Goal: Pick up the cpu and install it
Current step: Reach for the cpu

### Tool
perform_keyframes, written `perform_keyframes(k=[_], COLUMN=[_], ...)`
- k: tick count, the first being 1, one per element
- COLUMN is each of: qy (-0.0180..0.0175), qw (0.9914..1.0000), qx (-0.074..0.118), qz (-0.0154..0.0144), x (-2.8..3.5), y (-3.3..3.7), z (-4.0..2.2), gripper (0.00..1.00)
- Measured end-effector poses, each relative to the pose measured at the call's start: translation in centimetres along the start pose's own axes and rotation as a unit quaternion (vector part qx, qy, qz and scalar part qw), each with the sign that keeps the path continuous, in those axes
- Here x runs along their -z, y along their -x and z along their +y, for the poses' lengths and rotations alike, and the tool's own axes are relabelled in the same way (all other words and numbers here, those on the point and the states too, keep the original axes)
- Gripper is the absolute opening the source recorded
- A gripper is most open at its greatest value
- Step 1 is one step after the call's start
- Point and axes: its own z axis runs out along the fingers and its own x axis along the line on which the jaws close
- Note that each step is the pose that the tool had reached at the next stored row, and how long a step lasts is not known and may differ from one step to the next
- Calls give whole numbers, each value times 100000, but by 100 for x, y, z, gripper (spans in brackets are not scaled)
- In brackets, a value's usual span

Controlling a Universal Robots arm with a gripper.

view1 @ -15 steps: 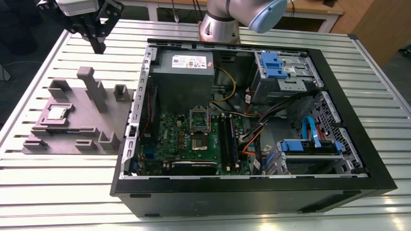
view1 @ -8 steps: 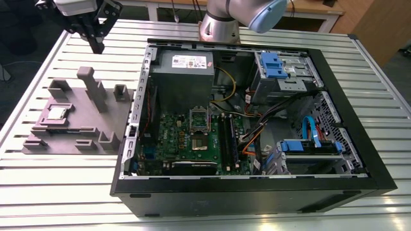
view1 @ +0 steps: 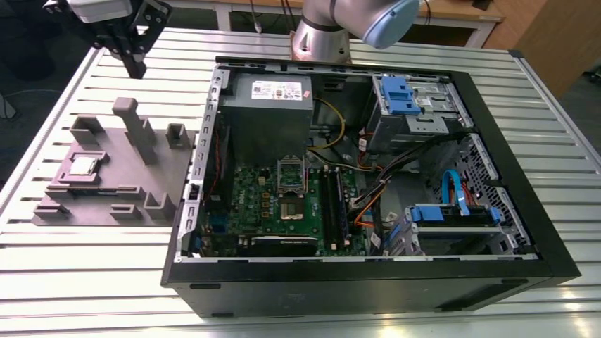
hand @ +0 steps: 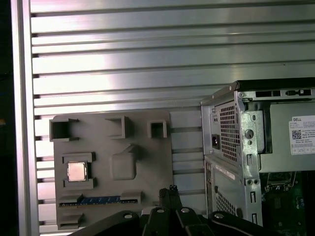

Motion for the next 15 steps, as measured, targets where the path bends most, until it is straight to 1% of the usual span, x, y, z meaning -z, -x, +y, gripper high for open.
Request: perform_keyframes(k=[4,15], qy=[5,5], qw=[100000,100000], qx=[-2,1], qz=[-2,-2], x=[-1,-2], y=[-30,-70], z=[-2,-5], gripper=[11,11])
